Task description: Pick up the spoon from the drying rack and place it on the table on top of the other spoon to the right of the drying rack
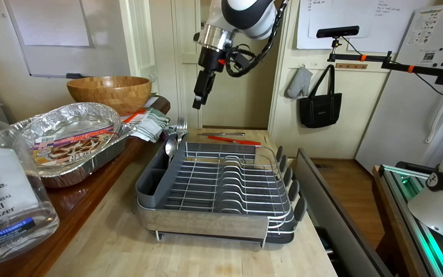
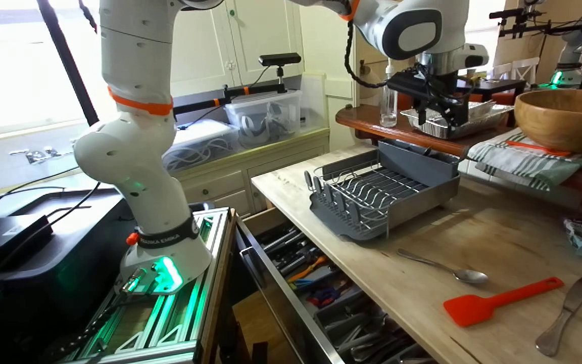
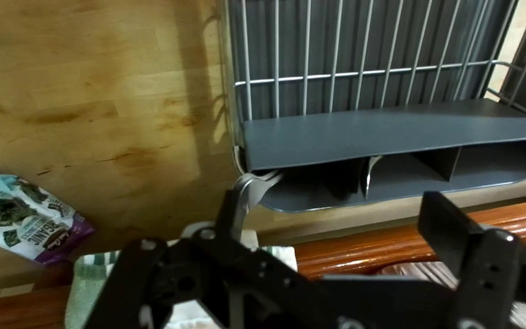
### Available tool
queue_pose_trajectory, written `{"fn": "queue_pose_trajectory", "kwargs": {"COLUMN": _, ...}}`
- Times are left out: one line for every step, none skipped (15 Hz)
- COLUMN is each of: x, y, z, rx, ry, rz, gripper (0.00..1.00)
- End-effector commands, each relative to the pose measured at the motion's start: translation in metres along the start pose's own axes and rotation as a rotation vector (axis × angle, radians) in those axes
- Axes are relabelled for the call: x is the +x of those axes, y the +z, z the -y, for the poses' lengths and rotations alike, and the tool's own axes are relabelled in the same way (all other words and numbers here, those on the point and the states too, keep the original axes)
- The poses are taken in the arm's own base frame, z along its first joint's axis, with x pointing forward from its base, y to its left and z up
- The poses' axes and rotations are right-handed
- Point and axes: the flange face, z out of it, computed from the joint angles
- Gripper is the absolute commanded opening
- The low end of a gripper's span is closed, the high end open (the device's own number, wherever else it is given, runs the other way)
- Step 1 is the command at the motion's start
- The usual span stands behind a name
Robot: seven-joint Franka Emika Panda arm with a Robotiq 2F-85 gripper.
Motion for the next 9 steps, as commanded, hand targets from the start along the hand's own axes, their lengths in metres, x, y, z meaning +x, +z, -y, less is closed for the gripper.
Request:
{"fn": "queue_pose_trajectory", "kwargs": {"x": 0.013, "y": 0.038, "z": 0.012, "rx": 0.036, "ry": -0.030, "rz": 0.021, "gripper": 1.00}}
{"fn": "queue_pose_trajectory", "kwargs": {"x": 0.016, "y": 0.047, "z": 0.017, "rx": 0.044, "ry": -0.042, "rz": 0.029, "gripper": 1.00}}
{"fn": "queue_pose_trajectory", "kwargs": {"x": 0.019, "y": 0.056, "z": 0.021, "rx": 0.049, "ry": -0.051, "rz": 0.034, "gripper": 1.00}}
{"fn": "queue_pose_trajectory", "kwargs": {"x": 0.023, "y": 0.063, "z": 0.024, "rx": 0.055, "ry": -0.062, "rz": 0.032, "gripper": 1.00}}
{"fn": "queue_pose_trajectory", "kwargs": {"x": 0.026, "y": 0.069, "z": 0.028, "rx": 0.062, "ry": -0.072, "rz": 0.031, "gripper": 1.00}}
{"fn": "queue_pose_trajectory", "kwargs": {"x": 0.030, "y": 0.074, "z": 0.031, "rx": 0.064, "ry": -0.086, "rz": 0.028, "gripper": 1.00}}
{"fn": "queue_pose_trajectory", "kwargs": {"x": 0.033, "y": 0.079, "z": 0.034, "rx": 0.068, "ry": -0.099, "rz": 0.025, "gripper": 1.00}}
{"fn": "queue_pose_trajectory", "kwargs": {"x": 0.036, "y": 0.083, "z": 0.037, "rx": 0.074, "ry": -0.110, "rz": 0.027, "gripper": 1.00}}
{"fn": "queue_pose_trajectory", "kwargs": {"x": 0.039, "y": 0.088, "z": 0.039, "rx": 0.077, "ry": -0.123, "rz": 0.025, "gripper": 1.00}}
